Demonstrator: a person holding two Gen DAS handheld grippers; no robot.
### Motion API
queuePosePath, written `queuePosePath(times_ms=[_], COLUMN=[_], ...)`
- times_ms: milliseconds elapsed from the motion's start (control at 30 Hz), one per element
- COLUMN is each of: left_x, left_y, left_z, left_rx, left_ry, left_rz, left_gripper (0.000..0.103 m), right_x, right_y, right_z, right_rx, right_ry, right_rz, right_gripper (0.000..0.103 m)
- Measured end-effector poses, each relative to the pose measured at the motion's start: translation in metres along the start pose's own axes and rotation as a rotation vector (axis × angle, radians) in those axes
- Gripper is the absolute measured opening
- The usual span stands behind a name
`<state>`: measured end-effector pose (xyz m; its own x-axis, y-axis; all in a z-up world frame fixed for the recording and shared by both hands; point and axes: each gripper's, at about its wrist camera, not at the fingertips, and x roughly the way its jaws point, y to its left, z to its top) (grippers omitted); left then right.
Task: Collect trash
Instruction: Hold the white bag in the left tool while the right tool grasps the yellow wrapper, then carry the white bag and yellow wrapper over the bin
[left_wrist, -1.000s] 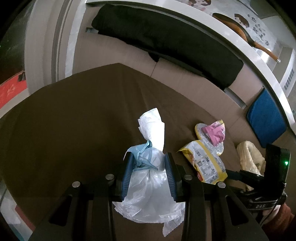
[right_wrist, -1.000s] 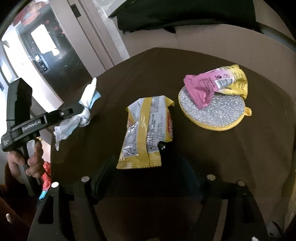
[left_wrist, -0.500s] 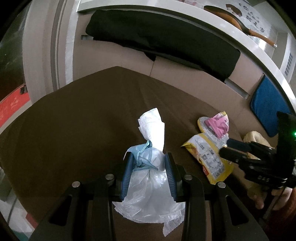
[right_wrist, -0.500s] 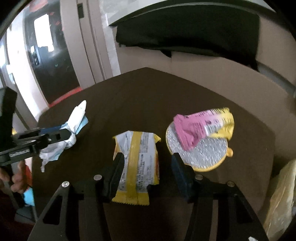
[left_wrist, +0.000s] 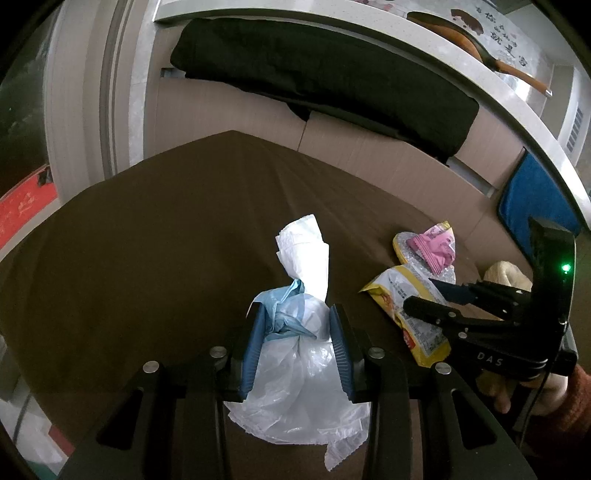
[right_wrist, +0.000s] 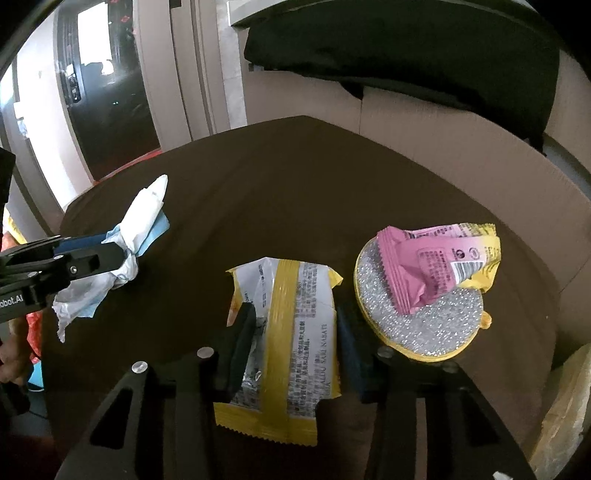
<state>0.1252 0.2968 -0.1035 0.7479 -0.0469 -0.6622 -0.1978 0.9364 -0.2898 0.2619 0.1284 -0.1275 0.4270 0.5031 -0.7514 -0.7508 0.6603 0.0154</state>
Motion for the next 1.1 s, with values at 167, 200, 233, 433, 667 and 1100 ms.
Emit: queuePosePath(times_ms=[167, 200, 233, 433, 667, 1100], left_x=[0.0, 0.0, 0.0, 0.0, -0.007, -0.026], left_y=[0.0, 0.0, 0.001, -0.001, -0.019, -0.097], left_z=[0.0, 0.0, 0.0, 0.002, 0.006, 0.019], left_rx=[0.0, -0.002, -0.003, -0.001, 0.032, 0.137], left_ry=[0.0, 0.0, 0.0, 0.013, 0.004, -0.034], left_rz=[0.0, 0.0, -0.001, 0.001, 0.004, -0.041], left_gripper=[0.037, 0.037, 0.037, 0.037, 0.037, 0.036], right_x=[-0.006, -0.007, -0.009, -0.03, -0.058, -0.136], right_y=[-0.001, 0.0, 0.0, 0.001, -0.012, -0.063], right_z=[-0.004, -0.004, -0.004, -0.008, -0.015, -0.044], right_rx=[0.009, 0.005, 0.001, 0.012, 0.035, 0.163], right_ry=[0.001, -0.002, -0.002, -0.031, -0.077, -0.209], right_rz=[0.032, 0.027, 0.022, 0.01, -0.012, -0.068], right_gripper=[0.022, 0.019, 0.019, 0.017, 0.017, 0.018])
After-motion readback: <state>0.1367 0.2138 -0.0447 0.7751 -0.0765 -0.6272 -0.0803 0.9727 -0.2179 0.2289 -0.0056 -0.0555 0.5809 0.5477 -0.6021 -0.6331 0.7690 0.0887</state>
